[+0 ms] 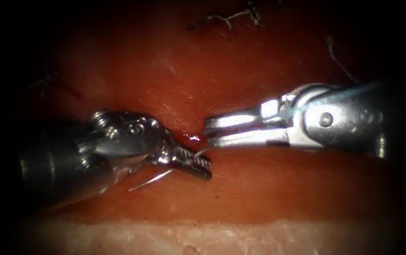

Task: Wound Closure
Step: Pass the needle back to the left gripper to readjust, then pass the needle to the right gripper.

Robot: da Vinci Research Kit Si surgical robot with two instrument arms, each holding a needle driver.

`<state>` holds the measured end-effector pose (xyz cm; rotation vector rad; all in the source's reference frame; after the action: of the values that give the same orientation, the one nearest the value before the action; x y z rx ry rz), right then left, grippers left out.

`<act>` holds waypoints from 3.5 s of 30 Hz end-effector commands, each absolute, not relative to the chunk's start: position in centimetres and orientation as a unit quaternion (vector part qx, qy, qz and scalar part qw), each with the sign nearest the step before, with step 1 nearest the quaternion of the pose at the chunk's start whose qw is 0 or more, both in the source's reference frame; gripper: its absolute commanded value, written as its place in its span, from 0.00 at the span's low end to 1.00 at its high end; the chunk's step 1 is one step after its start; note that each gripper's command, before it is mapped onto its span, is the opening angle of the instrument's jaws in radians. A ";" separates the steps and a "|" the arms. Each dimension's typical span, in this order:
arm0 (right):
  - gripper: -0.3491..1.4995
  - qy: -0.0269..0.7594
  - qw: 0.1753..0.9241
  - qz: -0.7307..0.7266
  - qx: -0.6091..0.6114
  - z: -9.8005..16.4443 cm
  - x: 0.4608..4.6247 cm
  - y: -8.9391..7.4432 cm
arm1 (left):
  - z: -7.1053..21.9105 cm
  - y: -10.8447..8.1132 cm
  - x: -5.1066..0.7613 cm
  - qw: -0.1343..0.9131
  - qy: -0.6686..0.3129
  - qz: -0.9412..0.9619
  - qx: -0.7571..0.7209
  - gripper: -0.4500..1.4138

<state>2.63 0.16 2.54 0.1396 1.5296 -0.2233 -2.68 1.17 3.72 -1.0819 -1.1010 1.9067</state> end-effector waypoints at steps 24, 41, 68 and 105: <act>0.88 0.576 0.796 0.185 -0.013 2.5 2.79 0.2 | 3.7 1.4 -2.67 0.427 -0.369 0.677 -0.472 0.00; 0.75 0.527 0.786 0.279 -0.161 2.4 3.10 -0.1 | 3.6 1.4 -2.69 0.477 -0.327 0.663 -0.475 0.00; 0.00 0.520 0.791 0.287 -0.147 2.6 2.94 -0.1 | 3.6 1.4 -2.72 0.467 -0.331 0.667 -0.477 0.00; 0.00 0.602 0.766 0.207 -0.086 2.8 2.50 0.3 | 3.3 1.4 -2.60 0.412 -0.316 0.693 -0.500 0.68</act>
<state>2.44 0.37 2.70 -0.1577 1.3310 0.4748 -2.54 1.41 3.29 -1.2564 -0.7963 1.7427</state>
